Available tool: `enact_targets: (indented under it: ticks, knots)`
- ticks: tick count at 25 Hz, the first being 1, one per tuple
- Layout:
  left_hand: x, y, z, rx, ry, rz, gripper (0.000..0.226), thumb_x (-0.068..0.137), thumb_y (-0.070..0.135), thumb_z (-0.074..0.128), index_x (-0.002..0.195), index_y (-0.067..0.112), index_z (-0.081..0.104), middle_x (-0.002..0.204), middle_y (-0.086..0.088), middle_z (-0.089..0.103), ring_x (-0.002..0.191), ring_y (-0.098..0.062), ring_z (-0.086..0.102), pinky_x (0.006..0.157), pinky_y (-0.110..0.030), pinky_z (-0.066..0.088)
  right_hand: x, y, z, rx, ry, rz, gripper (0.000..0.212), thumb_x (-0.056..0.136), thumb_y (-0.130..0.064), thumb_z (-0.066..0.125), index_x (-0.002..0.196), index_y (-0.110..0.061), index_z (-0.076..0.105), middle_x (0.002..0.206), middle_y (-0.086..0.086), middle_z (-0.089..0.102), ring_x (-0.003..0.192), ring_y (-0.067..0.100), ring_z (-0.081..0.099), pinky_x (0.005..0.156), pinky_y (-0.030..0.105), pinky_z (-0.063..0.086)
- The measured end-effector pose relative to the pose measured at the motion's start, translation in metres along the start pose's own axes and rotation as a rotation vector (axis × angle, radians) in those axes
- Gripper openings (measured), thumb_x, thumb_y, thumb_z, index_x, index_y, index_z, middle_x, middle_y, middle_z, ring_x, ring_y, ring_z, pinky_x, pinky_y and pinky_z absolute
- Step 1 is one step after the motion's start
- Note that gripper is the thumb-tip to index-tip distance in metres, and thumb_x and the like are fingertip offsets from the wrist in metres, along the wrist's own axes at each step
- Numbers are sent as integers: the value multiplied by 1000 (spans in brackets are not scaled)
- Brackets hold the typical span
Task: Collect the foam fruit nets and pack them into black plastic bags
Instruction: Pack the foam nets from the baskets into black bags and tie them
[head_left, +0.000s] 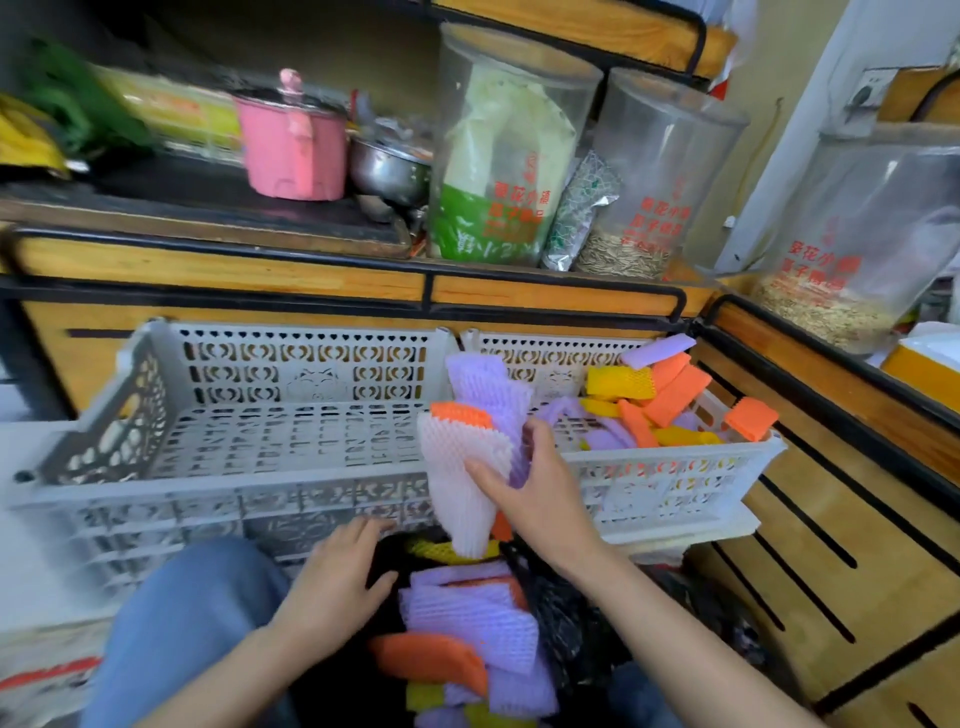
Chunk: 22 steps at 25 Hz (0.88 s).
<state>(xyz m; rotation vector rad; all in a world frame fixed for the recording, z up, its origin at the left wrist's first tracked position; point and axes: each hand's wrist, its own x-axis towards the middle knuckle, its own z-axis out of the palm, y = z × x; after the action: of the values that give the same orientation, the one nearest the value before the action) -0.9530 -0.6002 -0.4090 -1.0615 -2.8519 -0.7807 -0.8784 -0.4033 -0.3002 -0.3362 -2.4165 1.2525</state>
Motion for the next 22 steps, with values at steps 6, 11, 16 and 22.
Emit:
enact_targets:
  ticks: [6, 11, 16, 22]
  knots:
    - [-16, -18, -25, -391, -72, -338, 17, 91, 17, 61, 73, 17, 60, 58, 10, 61, 64, -11, 60, 59, -22, 42, -33, 6, 27, -431, -308, -224, 72, 69, -61, 57, 130, -27, 41, 125, -9, 54, 114, 11, 51, 90, 28, 42]
    - [-10, 8, -51, -1043, 92, -544, 31, 97, 8, 47, 66, 7, 46, 54, -4, 52, 41, -2, 56, 41, -15, 45, -46, 35, 20, -956, -524, -531, 76, 64, -55, 44, 132, -22, 49, 112, 1, 61, 99, 25, 59, 82, 33, 48]
    - [-13, 36, -64, -1264, -57, -569, 25, 99, 20, 47, 80, 5, 53, 72, -11, 51, 58, -13, 67, 45, -24, 52, -25, 43, -2, -1255, -358, -217, 66, 75, -41, 69, 129, -14, 43, 117, 7, 58, 107, 23, 57, 83, 31, 46]
    - [-8, 46, -87, -1268, -55, -525, 23, 98, 18, 48, 79, 7, 53, 70, -9, 52, 53, -10, 64, 42, -27, 53, -18, 39, 24, -1062, -209, -220, 47, 76, -32, 70, 114, -10, 53, 109, 8, 55, 104, 28, 54, 78, 36, 44]
